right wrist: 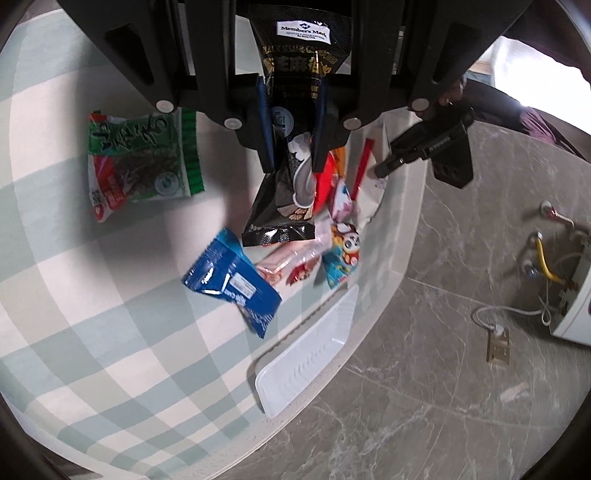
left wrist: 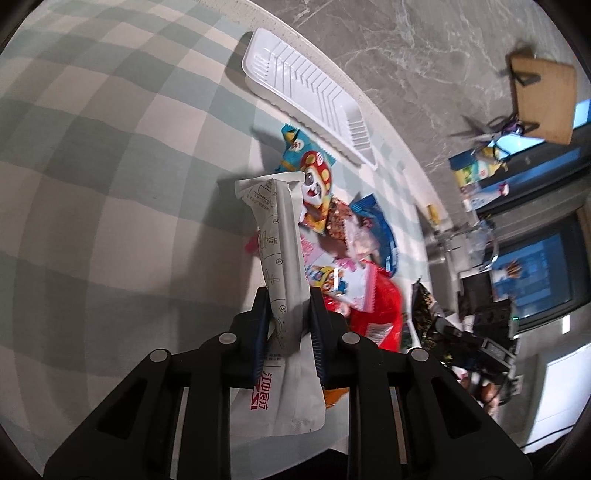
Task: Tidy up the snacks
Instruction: 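Carry both packets to the white tray and release them inside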
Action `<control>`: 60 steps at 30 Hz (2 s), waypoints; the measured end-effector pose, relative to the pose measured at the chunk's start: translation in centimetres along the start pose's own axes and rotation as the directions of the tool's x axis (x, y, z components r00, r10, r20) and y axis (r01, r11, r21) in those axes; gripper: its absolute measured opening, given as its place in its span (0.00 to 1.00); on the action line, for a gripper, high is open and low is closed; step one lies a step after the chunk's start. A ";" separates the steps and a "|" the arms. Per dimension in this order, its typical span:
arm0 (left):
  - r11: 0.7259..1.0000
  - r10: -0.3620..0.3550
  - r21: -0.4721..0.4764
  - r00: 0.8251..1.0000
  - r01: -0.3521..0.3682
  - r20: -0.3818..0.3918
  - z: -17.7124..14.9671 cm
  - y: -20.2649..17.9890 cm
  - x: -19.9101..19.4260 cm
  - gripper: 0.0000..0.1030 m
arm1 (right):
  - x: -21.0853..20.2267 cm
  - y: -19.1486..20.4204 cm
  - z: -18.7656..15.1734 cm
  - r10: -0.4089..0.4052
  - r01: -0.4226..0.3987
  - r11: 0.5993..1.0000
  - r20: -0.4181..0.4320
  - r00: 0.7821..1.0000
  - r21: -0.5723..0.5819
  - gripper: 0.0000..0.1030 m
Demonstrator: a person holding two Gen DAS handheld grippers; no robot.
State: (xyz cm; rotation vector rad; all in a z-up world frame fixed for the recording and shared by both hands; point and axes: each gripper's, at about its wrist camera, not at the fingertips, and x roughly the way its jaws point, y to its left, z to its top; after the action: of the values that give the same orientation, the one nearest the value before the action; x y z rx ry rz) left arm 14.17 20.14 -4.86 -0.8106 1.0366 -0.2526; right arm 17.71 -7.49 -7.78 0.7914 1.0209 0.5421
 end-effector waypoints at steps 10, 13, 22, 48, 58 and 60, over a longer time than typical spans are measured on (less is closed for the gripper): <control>0.982 -0.165 -0.088 0.985 0.168 0.044 2.7 -0.3 -2.0 0.18 | 0.5 0.2 2.9 0.082 -0.083 0.994 0.019 0.996 0.071 0.21; 0.976 -0.191 -0.093 0.980 0.196 0.061 4.3 -0.5 -2.6 0.18 | 0.8 0.5 4.1 0.096 -0.098 0.992 0.031 0.995 0.082 0.21; 0.971 -0.217 -0.080 0.973 0.224 0.083 11.2 -1.2 -2.7 0.18 | 1.9 2.3 9.0 0.114 -0.118 0.990 0.060 0.992 0.077 0.21; 0.988 -0.149 -0.034 0.988 0.150 0.037 30.5 -0.8 6.8 0.18 | 11.8 2.7 27.1 0.023 -0.028 0.995 0.050 0.999 0.097 0.22; 1.000 -0.027 0.016 0.999 0.026 0.037 34.2 0.1 11.9 0.18 | 16.1 1.6 30.5 -0.075 0.073 0.995 0.019 0.997 0.073 0.24; 0.999 0.029 0.038 0.998 -0.031 0.051 34.9 0.1 12.8 0.19 | 16.5 1.7 30.7 -0.113 0.112 0.992 0.025 0.993 0.053 0.24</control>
State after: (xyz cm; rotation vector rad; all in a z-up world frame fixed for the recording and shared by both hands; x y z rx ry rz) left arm 50.06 29.83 -4.50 -0.7618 0.9933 -0.2252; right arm 52.40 -4.41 -6.26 0.7798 1.0500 0.4087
